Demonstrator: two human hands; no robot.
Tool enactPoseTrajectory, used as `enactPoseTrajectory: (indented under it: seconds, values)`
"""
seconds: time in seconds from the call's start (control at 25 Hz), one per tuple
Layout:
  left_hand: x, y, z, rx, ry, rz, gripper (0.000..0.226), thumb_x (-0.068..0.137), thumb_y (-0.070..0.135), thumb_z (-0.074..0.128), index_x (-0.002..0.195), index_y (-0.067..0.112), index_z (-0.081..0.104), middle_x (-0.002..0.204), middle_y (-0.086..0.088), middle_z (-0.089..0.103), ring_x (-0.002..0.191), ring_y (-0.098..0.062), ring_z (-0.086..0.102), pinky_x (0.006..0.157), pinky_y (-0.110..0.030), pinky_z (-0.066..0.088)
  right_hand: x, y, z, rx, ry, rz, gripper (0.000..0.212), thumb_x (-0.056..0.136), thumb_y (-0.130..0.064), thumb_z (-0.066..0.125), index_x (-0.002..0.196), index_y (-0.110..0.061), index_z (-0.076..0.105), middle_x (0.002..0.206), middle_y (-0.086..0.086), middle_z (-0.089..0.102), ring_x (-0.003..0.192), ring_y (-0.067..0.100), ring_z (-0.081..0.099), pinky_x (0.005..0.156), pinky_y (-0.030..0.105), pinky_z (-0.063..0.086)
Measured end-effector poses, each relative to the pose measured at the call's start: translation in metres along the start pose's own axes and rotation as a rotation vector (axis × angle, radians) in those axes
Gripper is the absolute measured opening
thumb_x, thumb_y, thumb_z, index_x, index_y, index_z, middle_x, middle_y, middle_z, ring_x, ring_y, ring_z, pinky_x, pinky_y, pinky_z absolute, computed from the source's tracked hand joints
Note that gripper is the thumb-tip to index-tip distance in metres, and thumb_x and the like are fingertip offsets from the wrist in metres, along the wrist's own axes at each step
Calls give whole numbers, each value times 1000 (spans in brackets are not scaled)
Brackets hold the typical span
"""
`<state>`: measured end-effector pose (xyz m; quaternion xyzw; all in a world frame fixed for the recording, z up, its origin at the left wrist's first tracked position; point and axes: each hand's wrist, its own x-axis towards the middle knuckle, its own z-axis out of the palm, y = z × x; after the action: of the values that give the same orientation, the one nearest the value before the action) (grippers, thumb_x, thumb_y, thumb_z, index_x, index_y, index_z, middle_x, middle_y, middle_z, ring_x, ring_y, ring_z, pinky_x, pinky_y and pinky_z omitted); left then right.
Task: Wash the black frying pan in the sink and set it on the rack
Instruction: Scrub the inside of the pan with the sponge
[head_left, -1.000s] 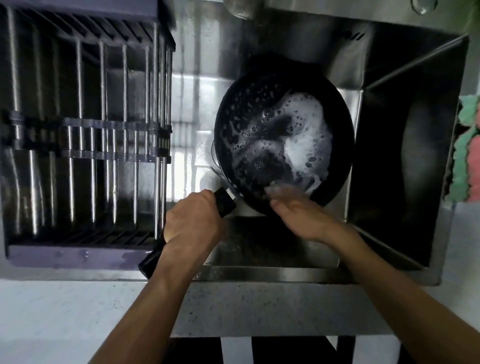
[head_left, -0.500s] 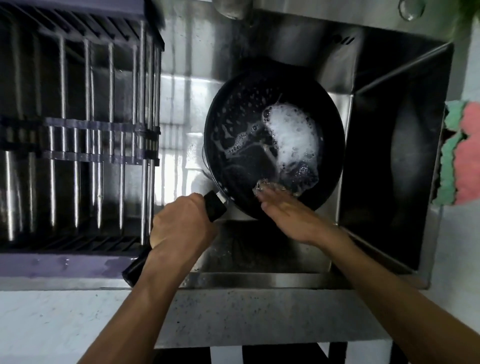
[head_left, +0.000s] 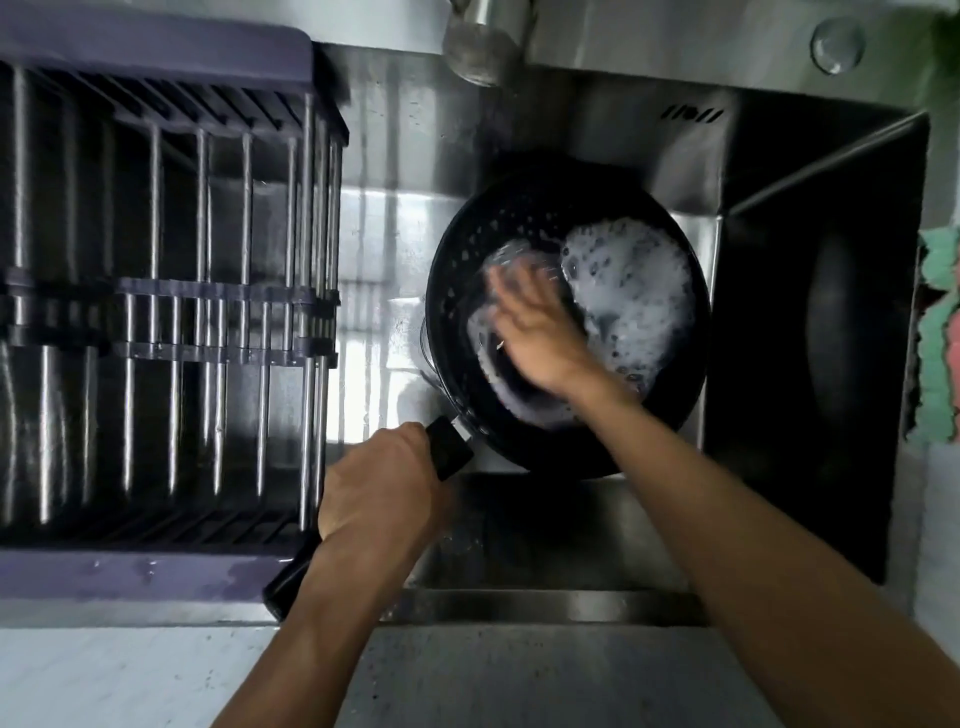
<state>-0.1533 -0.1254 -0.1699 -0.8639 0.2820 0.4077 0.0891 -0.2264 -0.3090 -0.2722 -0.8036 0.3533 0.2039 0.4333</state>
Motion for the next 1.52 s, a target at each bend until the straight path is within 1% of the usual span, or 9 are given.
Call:
enactPoseTrajectory:
  seconds: [0.52, 0.64, 0.72, 0.8, 0.92, 1.04, 1.12, 1.32, 1.52]
  values:
    - [-3, 0, -3, 26, 17, 1, 27, 82, 33, 62, 105, 20, 57, 86, -1, 57, 79, -24, 58, 63, -31, 41, -13, 16, -10, 35, -50, -96, 52, 109, -37, 25, 158, -28, 12, 164, -8, -14, 149, 12, -21, 123, 40, -13]
    - [-2, 0, 0, 44, 49, -1, 24, 83, 30, 62, 105, 21, 57, 92, -1, 64, 77, -23, 58, 62, -31, 41, 30, 25, -23, -145, 113, -174, 55, 108, -42, 25, 159, -33, 6, 164, -7, -17, 149, 10, -22, 124, 39, -10]
    - [-2, -1, 0, 53, 59, -1, 23, 84, 29, 61, 105, 21, 58, 93, -2, 65, 82, -24, 63, 62, -30, 41, 32, 43, -31, -212, 294, 84, 60, 107, -43, 24, 159, -26, 2, 167, 3, -14, 152, 18, -19, 124, 47, -6]
    - [-3, 0, 2, 61, 60, 12, 24, 84, 30, 61, 106, 20, 59, 94, -2, 66, 85, -25, 65, 63, -30, 42, 32, 15, -12, 117, 358, 226, 66, 103, -44, 26, 159, -20, 0, 166, 5, -17, 151, 19, -21, 123, 44, -10]
    - [0, 0, 3, 90, 80, 18, 25, 85, 29, 60, 108, 19, 58, 100, -3, 66, 91, -26, 65, 65, -31, 41, 36, -66, 19, 735, 259, -93, 71, 98, -38, 32, 159, -19, 1, 165, -3, -18, 152, 13, -17, 124, 37, -7]
    - [-1, -1, 3, 101, 82, 33, 25, 85, 28, 59, 109, 19, 58, 100, -3, 66, 91, -25, 65, 65, -31, 41, 12, -24, 29, 317, 31, -239, 58, 106, -41, 27, 158, -32, 3, 164, -12, -17, 150, 8, -19, 124, 41, -9]
    - [-1, -2, 6, 105, 80, 31, 23, 87, 27, 58, 109, 19, 59, 99, -3, 66, 89, -25, 65, 64, -30, 42, 34, 5, 13, 67, 176, -36, 58, 106, -45, 23, 158, -34, -1, 164, -7, -21, 149, 12, -25, 124, 49, -8]
    - [-1, -1, 3, 109, 84, 35, 26, 86, 29, 60, 109, 18, 57, 99, -3, 66, 88, -25, 65, 64, -30, 42, -2, -10, 38, 52, 88, -185, 57, 106, -41, 27, 159, -35, 5, 164, -13, -15, 149, 7, -23, 124, 40, -9]
    - [-2, 2, 1, 92, 60, 29, 27, 85, 31, 61, 109, 19, 57, 100, -3, 66, 90, -24, 64, 65, -30, 41, 21, -1, 6, 47, 146, 139, 59, 107, -41, 26, 159, -34, -2, 164, -4, -20, 150, 16, -23, 123, 43, -11]
